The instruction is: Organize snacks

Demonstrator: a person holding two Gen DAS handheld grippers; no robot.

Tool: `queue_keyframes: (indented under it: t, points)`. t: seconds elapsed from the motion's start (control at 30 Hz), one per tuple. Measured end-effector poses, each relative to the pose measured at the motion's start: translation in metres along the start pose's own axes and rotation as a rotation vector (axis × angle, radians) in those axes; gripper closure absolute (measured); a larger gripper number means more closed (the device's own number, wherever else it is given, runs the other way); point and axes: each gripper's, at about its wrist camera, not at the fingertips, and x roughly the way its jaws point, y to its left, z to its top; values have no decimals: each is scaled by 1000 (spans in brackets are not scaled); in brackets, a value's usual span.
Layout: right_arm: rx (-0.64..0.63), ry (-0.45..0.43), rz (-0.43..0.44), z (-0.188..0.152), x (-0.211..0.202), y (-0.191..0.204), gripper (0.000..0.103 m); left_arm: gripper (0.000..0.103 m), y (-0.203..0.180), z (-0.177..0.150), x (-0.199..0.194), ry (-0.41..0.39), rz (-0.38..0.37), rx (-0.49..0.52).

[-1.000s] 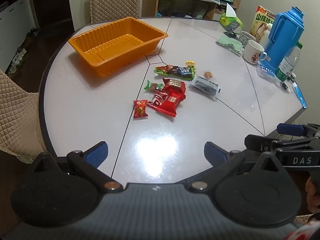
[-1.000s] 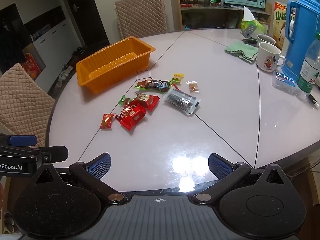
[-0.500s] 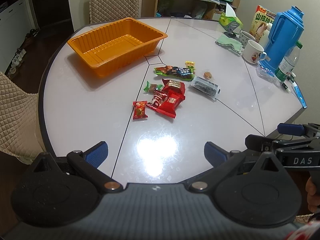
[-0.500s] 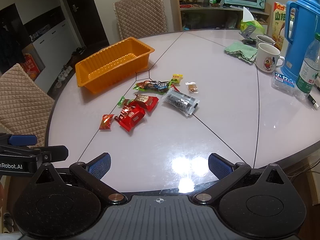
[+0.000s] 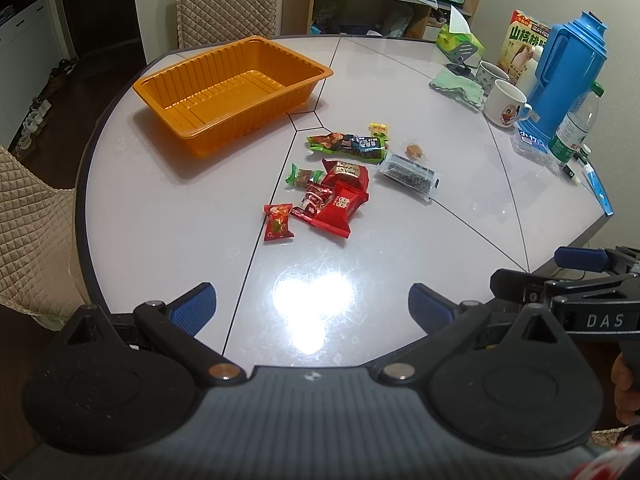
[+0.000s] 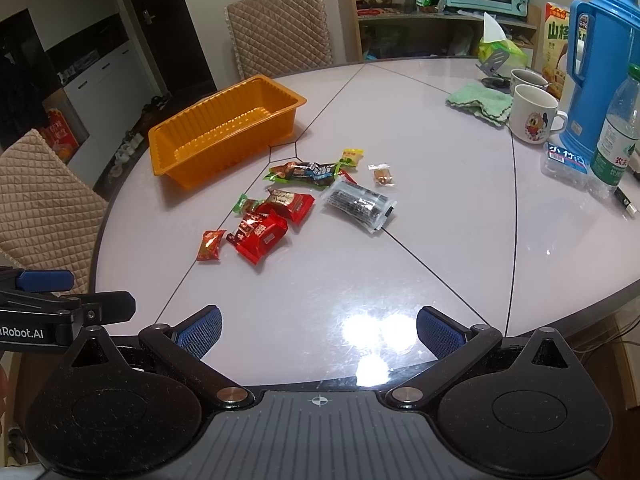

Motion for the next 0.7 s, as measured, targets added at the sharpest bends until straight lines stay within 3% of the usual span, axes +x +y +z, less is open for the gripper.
queue_keyframes:
  t: [0.7]
  points:
    - [0, -1, 1, 1, 0, -1, 0, 1, 0, 1, 0, 1, 0, 0]
